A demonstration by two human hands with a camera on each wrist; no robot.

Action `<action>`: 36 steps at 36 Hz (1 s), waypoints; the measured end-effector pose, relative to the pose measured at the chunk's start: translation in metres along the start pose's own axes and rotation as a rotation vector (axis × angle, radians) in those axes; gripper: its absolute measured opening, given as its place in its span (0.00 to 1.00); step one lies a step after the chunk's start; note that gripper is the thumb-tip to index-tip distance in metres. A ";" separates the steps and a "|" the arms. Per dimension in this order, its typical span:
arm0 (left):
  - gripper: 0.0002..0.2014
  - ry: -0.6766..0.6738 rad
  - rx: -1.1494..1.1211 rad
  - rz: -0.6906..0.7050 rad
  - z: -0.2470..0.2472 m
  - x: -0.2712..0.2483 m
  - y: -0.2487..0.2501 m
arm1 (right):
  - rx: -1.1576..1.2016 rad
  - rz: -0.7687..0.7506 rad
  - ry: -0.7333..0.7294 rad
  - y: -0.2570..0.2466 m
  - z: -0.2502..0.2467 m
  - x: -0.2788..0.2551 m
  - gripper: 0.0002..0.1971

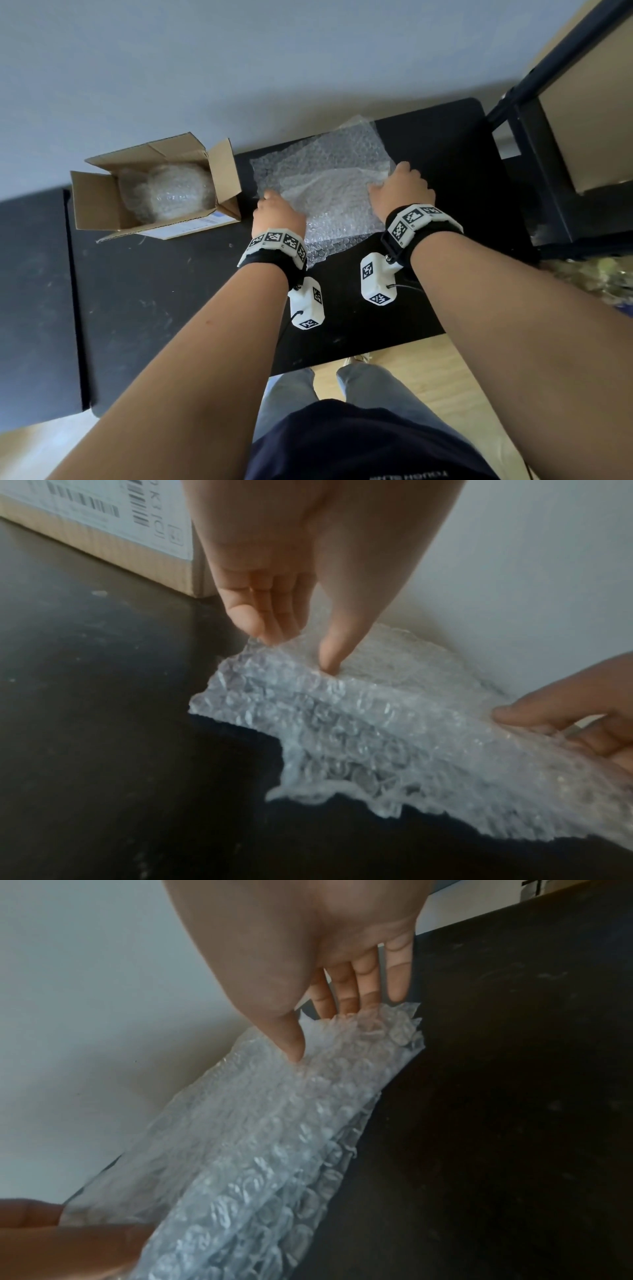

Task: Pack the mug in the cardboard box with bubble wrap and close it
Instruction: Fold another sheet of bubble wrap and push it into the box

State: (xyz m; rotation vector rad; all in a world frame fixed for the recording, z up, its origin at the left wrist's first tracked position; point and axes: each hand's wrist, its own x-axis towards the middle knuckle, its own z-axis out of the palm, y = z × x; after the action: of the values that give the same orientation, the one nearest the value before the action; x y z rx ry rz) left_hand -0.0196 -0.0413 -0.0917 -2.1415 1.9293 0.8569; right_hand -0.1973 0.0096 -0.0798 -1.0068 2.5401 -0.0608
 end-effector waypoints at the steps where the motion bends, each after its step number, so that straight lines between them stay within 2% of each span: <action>1: 0.30 -0.005 -0.005 -0.007 0.001 0.001 0.000 | 0.014 0.008 -0.011 0.000 0.000 0.000 0.28; 4: 0.26 -0.021 -0.041 -0.020 0.003 0.005 0.000 | 0.102 0.023 -0.057 0.000 0.000 0.001 0.24; 8: 0.26 -0.027 -0.054 -0.031 0.002 0.006 0.001 | 0.252 0.031 -0.076 -0.003 -0.001 -0.001 0.18; 14: 0.23 -0.004 -0.018 0.016 0.005 0.002 -0.002 | 0.219 -0.065 -0.067 -0.002 -0.007 -0.005 0.14; 19: 0.08 0.059 -0.036 0.079 0.002 -0.007 -0.005 | 0.330 -0.079 -0.069 0.003 -0.011 -0.011 0.08; 23: 0.02 0.097 -0.077 0.122 -0.006 -0.017 -0.006 | 0.374 -0.079 -0.079 0.004 -0.016 -0.018 0.11; 30: 0.04 0.138 -0.293 0.129 -0.023 -0.045 -0.002 | 0.374 -0.106 -0.070 -0.001 -0.034 -0.032 0.19; 36: 0.05 0.260 -0.390 0.157 -0.046 -0.067 -0.002 | 0.269 -0.202 0.008 -0.013 -0.053 -0.040 0.16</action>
State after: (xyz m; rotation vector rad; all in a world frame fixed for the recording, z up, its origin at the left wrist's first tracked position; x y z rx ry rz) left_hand -0.0044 -0.0035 -0.0209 -2.4466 2.2372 1.1112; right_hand -0.1834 0.0208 -0.0146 -1.1473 2.3475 -0.4511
